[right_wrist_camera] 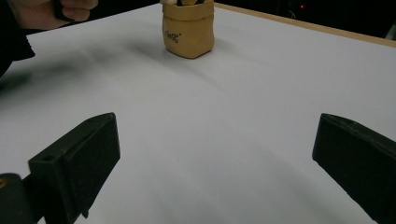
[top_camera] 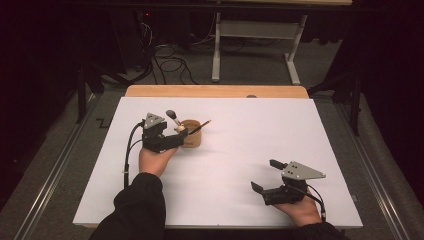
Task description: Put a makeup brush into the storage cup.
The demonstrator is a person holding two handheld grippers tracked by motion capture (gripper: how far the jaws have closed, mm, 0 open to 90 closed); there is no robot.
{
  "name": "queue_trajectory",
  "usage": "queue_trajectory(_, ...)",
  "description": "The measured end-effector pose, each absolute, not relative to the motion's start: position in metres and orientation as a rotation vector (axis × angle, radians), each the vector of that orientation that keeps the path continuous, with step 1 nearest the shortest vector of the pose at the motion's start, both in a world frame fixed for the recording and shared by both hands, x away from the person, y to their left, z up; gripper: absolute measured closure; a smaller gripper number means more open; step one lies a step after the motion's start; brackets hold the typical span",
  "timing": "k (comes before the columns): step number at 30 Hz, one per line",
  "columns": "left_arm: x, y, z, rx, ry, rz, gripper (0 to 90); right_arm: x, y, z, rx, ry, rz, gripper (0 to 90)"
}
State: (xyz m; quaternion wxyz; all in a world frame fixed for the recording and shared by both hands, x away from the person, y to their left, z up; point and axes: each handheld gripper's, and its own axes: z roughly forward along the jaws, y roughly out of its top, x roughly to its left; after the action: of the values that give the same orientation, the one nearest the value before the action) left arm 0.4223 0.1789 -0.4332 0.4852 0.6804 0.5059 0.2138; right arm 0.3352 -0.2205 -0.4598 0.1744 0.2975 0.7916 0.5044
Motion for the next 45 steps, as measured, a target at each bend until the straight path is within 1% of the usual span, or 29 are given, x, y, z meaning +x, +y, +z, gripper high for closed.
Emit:
queue_trajectory(20, 0.390, 0.179, -0.432, 1.651, 1.179, 0.481, 12.3, 0.335, -0.221, -0.460, 0.857, 2.242, 1.427, 1.3)
queue_trajectory(28, 0.369, 0.177, -0.433, 1.676, 1.141, 0.473, 12.1, 0.335, -0.221, -0.459, 0.851, 2.239, 1.424, 1.3)
queue_trajectory(35, 0.349, 0.174, -0.435, 1.686, 1.105, 0.432, 11.7, 0.335, -0.221, -0.459, 0.847, 2.237, 1.422, 1.3)
queue_trajectory(45, 0.314, 0.168, -0.439, 1.712, 1.037, 0.448, 10.0, 0.334, -0.221, -0.459, 0.851, 2.235, 1.423, 1.3)
